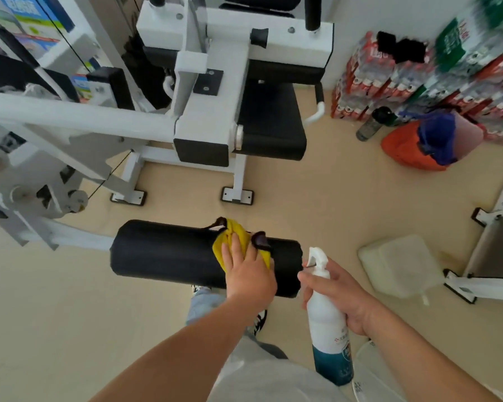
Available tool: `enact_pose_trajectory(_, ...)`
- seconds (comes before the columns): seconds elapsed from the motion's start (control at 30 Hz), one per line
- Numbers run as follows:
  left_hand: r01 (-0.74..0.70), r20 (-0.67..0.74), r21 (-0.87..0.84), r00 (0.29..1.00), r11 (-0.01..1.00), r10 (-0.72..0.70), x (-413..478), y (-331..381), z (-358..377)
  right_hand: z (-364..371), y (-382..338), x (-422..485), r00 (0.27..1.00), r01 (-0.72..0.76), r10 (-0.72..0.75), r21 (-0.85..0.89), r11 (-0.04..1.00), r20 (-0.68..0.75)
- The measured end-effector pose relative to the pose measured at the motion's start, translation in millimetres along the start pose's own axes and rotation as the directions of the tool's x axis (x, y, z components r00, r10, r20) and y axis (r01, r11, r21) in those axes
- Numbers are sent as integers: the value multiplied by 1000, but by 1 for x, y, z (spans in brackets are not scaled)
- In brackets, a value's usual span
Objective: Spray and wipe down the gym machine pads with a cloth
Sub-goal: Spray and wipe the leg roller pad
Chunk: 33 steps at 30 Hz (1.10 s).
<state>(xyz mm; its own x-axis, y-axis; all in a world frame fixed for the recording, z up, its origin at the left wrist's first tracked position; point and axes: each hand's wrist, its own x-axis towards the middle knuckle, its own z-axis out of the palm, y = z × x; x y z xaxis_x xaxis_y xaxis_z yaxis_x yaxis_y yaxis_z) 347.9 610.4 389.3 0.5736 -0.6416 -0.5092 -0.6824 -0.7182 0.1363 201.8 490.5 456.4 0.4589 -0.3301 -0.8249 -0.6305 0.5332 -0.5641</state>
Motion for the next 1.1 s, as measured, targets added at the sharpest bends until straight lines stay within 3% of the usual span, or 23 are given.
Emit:
enact_pose_trajectory(0.13,-420,87,191,908,887,410,-11,33,16,-13,11,-14,999,-7,8,16,1000,-45)
enact_pose_trajectory(0.23,-593,129,252,804,765,581,3,23,16,-18,18,-18,998,-21,22,13,1000,-51)
enact_pose_trajectory(0.3,-625,130,239,779,743,613,13,4,11,-17,17,-16,999,-34,35,20,999,-39)
enact_pose_trajectory(0.37,-510,91,181,860,841,502,22,-19,0,-11,13,-11,999,-35,35,9,999,-17)
enact_pose_trajectory(0.47,-185,-37,83,981,979,188,35,-81,-25,7,0,0,999,-24,25,-39,999,31)
enact_pose_trajectory(0.6,79,-92,7,993,997,-78,29,-166,-41,40,-15,18,993,-21,31,-89,996,110)
enact_pose_trajectory(0.8,62,-223,-97,971,993,-83,-28,-183,-17,91,-29,37,983,-44,72,-167,985,168)
enact_pose_trajectory(0.9,44,-281,-55,958,998,-57,-44,-190,-11,108,-27,46,973,-84,122,-193,978,195)
enact_pose_trajectory(1.1,41,-222,-122,973,992,-67,-42,-200,-10,129,-14,60,962,-147,192,-224,963,193)
